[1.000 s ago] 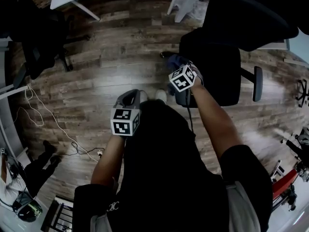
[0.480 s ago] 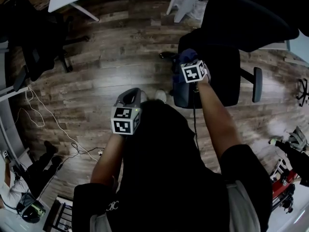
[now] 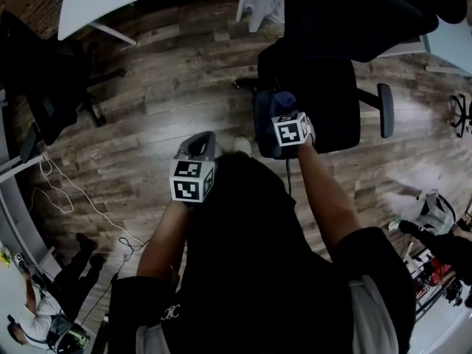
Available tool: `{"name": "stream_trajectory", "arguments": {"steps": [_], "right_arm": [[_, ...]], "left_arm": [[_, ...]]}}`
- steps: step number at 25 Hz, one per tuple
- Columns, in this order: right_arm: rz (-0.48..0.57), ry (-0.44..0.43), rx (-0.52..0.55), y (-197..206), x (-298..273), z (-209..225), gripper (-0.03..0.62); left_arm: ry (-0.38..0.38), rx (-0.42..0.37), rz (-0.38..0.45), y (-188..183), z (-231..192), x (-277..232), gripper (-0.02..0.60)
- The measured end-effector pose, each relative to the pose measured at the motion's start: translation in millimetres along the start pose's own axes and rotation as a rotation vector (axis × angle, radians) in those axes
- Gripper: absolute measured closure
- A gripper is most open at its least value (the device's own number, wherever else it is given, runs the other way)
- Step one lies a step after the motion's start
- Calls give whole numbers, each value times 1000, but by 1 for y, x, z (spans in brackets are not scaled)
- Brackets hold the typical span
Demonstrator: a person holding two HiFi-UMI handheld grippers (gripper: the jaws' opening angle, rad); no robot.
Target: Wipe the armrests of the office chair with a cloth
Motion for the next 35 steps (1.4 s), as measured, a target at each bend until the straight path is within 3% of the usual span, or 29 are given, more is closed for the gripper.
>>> {"name": "stream_trajectory", "arguments": {"steps": [14, 17, 20, 26, 35], "right_arm": [[-9, -95, -72, 105, 67, -73, 525], [-18, -97, -34, 117, 74, -85, 525], [13, -104, 44, 110, 66, -93, 525], [35, -105, -23, 62, 36, -83, 525], [92, -110, -15, 12, 4, -60, 525]], "left_arm": [[95, -95, -32, 18, 13, 5, 575], [118, -119, -43, 21, 16, 3, 575], [129, -132, -41, 21, 20, 3, 575], [115, -124, -48, 26, 18, 9, 575], [60, -84, -71, 32, 9, 16, 575]]}}
Point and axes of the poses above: the fingertips, and each gripper's own axes: x backward along the fingers, z to its right, y out of its underside, the point moved 6 cm from there along x, backward along the fingers, and after that the axes turned 2 degrees about z, right-handed, at the moved point
